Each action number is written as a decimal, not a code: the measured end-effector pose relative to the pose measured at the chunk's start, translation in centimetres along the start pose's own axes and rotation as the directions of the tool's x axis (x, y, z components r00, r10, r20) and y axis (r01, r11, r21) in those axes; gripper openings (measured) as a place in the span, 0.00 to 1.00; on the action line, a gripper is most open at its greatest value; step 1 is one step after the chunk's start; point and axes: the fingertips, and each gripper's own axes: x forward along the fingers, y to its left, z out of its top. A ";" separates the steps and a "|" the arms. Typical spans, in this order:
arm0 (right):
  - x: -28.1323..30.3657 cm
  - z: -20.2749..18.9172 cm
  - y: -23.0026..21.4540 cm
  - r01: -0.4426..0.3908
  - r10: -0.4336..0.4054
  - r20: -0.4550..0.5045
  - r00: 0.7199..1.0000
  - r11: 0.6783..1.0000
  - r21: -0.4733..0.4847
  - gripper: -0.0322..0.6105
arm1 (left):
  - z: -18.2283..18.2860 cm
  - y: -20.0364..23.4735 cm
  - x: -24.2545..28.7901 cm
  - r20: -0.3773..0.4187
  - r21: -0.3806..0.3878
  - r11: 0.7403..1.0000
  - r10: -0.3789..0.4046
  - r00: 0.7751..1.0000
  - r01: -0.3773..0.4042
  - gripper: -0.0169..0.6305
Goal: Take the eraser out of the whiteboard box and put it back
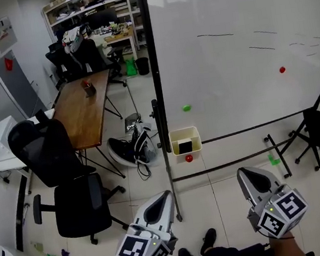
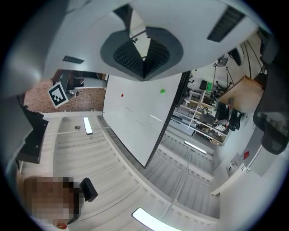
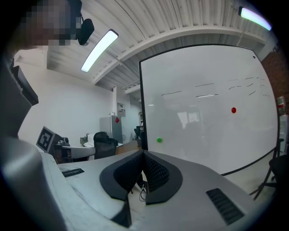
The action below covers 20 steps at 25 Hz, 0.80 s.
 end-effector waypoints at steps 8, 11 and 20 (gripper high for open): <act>-7.8 1.9 -0.6 -0.027 0.026 0.024 0.999 0.999 0.027 0.09 | 1.9 -7.4 -2.1 0.030 0.044 0.999 0.019 0.999 -0.020 0.07; -9.3 2.6 -1.7 -0.047 0.046 0.030 0.998 0.999 0.016 0.09 | 2.1 -9.2 -2.0 0.040 0.052 0.998 0.041 0.998 -0.043 0.07; -12.6 3.9 -4.2 -0.085 0.085 0.072 0.994 0.996 0.000 0.09 | 1.7 -13.4 -0.9 0.051 0.080 0.995 0.060 0.997 -0.064 0.07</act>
